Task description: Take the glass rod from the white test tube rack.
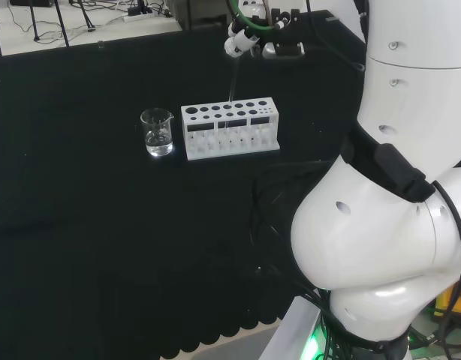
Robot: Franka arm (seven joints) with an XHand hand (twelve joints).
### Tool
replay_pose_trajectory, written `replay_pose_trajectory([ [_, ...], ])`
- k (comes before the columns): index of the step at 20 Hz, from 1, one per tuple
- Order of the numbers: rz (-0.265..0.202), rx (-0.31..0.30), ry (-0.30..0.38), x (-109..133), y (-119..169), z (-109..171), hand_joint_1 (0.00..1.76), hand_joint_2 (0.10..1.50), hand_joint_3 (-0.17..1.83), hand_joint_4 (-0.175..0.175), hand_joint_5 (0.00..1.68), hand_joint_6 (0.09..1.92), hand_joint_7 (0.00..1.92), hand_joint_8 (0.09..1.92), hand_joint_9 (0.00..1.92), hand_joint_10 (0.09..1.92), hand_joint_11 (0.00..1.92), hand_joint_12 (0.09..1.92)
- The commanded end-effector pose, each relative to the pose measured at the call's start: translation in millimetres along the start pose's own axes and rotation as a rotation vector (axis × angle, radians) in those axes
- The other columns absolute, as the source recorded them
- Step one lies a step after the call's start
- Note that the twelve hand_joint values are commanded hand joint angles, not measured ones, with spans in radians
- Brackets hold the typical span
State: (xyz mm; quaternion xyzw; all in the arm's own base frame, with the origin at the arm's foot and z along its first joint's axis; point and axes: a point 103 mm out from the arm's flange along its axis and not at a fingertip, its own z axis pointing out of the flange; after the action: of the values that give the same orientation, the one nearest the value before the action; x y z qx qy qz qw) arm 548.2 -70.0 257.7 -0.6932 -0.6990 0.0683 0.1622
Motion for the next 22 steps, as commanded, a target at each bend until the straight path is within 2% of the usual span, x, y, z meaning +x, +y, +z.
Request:
replay_pose_trajectory([
  [1, -0.006, 0.001, 0.016, 2, 3, 0, 0.68, 1.28, -0.17, -0.175, 0.46, 0.11, 0.77, 0.91, 1.07, 0.86, 0.77, 1.23],
  [3, -0.011, -0.004, 0.014, 4, 4, 0, 0.70, 1.28, -0.17, -0.175, 0.48, 0.23, 0.86, 0.91, 1.16, 0.87, 0.87, 1.19],
  [5, -0.016, -0.001, 0.018, 6, 5, 0, 0.73, 1.28, -0.17, -0.175, 0.45, 0.44, 0.92, 0.91, 1.22, 0.87, 0.95, 1.17],
  [8, -0.032, 0.003, 0.025, 13, 7, 3, 0.80, 1.28, -0.17, -0.175, 0.43, 0.68, 0.98, 0.95, 1.39, 0.91, 1.20, 1.05],
  [11, -0.042, -0.002, 0.033, 18, 9, 4, 0.88, 1.26, -0.17, -0.175, 0.52, 0.84, 1.05, 0.97, 1.48, 0.92, 1.39, 0.93],
  [16, -0.042, 0.032, 0.048, 26, 14, 7, 1.05, 1.23, -0.17, -0.175, 0.69, 0.96, 1.10, 1.04, 1.54, 0.88, 1.59, 0.71],
  [18, -0.042, 0.027, 0.043, 29, 15, 6, 1.09, 1.21, -0.17, -0.175, 0.74, 0.96, 1.12, 1.04, 1.55, 0.86, 1.64, 0.63],
  [20, -0.041, 0.018, 0.031, 31, 15, 4, 1.12, 1.21, -0.14, -0.175, 0.85, 1.06, 1.17, 1.05, 1.57, 0.86, 1.68, 0.58],
  [22, -0.040, 0.009, 0.017, 33, 15, 2, 1.15, 1.19, -0.14, -0.175, 0.95, 1.03, 1.20, 1.05, 1.56, 0.87, 1.66, 0.54],
])
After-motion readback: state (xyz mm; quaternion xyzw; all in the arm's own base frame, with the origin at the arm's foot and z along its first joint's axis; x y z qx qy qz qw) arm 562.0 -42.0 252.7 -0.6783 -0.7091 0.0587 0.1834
